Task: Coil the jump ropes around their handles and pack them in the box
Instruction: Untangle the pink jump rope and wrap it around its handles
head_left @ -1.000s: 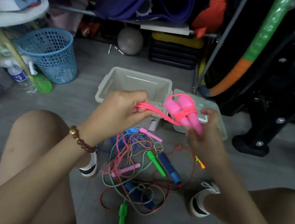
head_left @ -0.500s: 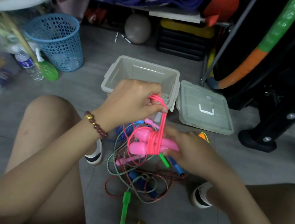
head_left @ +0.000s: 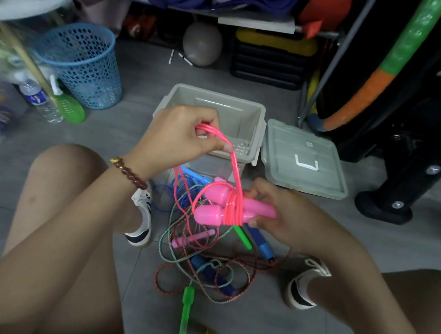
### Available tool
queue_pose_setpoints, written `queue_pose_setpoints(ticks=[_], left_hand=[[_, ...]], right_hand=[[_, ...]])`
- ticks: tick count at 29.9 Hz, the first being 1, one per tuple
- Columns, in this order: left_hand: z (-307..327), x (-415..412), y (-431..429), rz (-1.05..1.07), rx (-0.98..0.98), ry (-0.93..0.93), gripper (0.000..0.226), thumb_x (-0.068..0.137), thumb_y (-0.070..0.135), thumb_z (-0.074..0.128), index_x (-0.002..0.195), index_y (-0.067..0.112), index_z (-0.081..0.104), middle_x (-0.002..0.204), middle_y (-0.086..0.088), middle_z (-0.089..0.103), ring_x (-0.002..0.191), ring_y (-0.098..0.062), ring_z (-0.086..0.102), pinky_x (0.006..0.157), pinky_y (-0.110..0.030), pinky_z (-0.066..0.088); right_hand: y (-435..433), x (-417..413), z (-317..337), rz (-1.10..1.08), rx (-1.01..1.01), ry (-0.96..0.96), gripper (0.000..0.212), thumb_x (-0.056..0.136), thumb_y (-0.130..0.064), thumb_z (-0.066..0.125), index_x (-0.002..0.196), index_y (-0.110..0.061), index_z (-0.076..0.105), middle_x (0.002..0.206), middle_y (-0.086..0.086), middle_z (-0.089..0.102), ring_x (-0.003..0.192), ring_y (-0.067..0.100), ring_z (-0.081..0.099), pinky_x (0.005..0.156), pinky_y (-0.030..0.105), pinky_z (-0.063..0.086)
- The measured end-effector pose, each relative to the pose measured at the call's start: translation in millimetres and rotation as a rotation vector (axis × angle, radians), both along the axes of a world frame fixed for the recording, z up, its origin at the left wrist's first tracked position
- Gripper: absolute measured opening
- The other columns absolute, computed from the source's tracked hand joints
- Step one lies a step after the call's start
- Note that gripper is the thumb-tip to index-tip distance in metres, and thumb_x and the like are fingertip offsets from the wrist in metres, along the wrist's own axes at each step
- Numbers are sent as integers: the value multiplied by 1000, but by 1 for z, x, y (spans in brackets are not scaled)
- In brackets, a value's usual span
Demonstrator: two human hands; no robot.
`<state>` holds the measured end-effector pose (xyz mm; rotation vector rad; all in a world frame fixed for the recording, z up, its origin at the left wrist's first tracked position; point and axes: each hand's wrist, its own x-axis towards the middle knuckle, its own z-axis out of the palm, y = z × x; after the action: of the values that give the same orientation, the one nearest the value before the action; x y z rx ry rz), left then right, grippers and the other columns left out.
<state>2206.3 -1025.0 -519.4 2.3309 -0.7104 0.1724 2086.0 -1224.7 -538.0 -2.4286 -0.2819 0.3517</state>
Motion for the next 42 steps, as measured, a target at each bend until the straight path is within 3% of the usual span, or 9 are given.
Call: queue_pose_setpoints(ticks=[8,15,17,20,25,28,32,35,42], left_hand=[[3,-3,-14,-140,-77,3,22,64,43,76,70,24,65,59,-3,50,55,-7,39,54,-27,31],[-7,7,-16,-198,-109,123,14,66,37,76,66,37,62,60,11,52,55,0,42,55,-18,31],[-7,11,-18,-253,-210,215,20,71,23,78,67,36,63,54,16,53,52,1,41,53,-14,31],[-23,23,-15,-329,-314,428,4,81,7,68,81,11,68,68,13,63,64,4,54,64,-14,43],[-47,10,-28,-427,-134,582,22,90,23,43,73,17,56,65,10,60,64,-4,54,69,-25,47],[-54,-17,-45,-535,-18,610,33,97,28,31,73,18,52,66,5,54,63,-7,51,69,-26,45],[-53,-29,-51,-446,-226,671,30,101,15,32,73,18,44,60,13,41,51,4,40,54,-11,34],[-46,-30,-48,-479,-287,628,26,99,19,38,73,18,44,63,8,41,52,2,37,51,-12,33],[-42,-50,-49,-440,-307,746,41,95,46,34,67,17,37,56,9,37,49,-5,36,50,-17,33]], right_hand=[[0,4,-5,34,-9,79,29,79,-22,68,90,-38,46,91,-7,63,84,17,58,79,43,47],[-2,-9,8,109,49,-39,31,81,-20,67,91,-36,43,82,-14,60,77,13,57,74,43,48],[-5,-12,14,101,198,-37,25,81,-19,68,92,-27,47,85,-11,63,79,13,60,72,44,49],[-1,-15,22,12,570,-50,29,77,-8,69,94,-18,47,86,-6,67,77,5,63,66,23,50],[-2,-12,30,-340,943,-204,35,76,-2,59,99,-16,35,70,1,70,51,2,55,46,13,41],[-9,-14,31,-482,774,-373,46,82,-3,64,113,-22,37,79,9,69,53,4,55,50,14,41],[-22,-19,28,-585,367,-606,50,86,-12,68,118,-35,37,78,-2,68,68,19,64,62,32,50],[-27,-19,27,-665,291,-629,43,86,-14,67,122,-23,44,78,4,66,71,23,62,62,48,50],[-24,-13,23,-808,253,-593,37,86,-16,66,117,-18,46,79,-9,61,78,18,63,72,45,51]])
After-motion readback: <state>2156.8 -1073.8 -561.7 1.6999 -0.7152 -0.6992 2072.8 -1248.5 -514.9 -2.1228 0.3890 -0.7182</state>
